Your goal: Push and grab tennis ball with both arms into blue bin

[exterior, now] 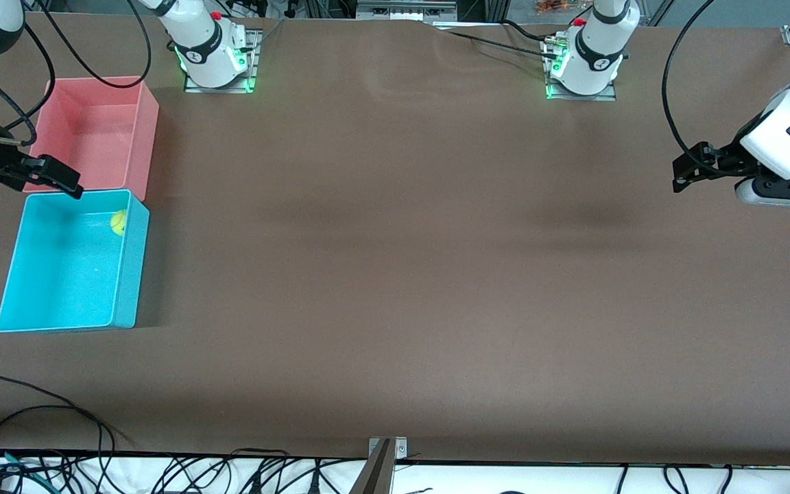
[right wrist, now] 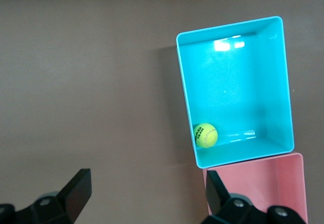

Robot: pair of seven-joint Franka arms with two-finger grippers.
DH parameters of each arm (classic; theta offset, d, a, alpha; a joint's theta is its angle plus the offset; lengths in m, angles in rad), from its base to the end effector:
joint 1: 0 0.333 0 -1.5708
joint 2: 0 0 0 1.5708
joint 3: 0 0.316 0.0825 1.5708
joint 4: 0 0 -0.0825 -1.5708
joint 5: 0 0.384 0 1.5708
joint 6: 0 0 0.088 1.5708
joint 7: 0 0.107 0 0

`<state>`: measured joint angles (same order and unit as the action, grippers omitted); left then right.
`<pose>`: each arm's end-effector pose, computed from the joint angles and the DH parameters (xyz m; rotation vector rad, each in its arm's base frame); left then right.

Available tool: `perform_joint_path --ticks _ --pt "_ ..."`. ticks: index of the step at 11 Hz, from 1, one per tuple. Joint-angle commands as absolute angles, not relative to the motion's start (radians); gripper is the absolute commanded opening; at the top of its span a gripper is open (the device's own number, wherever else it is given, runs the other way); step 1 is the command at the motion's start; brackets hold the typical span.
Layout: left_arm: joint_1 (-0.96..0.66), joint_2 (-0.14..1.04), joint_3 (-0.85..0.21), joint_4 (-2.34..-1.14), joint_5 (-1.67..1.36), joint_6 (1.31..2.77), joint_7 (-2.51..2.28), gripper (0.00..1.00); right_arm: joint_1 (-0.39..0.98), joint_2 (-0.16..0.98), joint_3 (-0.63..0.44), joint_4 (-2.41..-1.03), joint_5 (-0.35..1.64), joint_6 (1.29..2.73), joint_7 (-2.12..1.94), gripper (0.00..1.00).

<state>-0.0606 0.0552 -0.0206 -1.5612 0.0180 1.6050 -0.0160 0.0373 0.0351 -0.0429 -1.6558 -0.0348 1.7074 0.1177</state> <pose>0.5722 -0.0444 0.6009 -3.1225 0.1029 0.0165 0.5744 -0.0061 0.5764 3.1010 -0.1844 0.0288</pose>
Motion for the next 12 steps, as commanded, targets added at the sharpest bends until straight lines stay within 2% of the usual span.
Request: perform_joint_path --ticks 1,12 --pt "-0.075 0.067 -0.017 -1.548 0.002 1.592 -0.025 1.00 0.031 0.045 -0.043 -1.625 -0.012 1.678 0.098 1.00" --pt "-0.064 0.069 -0.015 -1.548 0.000 1.595 -0.021 1.00 0.031 0.043 -0.069 -1.594 0.034 1.667 0.089 1.00"
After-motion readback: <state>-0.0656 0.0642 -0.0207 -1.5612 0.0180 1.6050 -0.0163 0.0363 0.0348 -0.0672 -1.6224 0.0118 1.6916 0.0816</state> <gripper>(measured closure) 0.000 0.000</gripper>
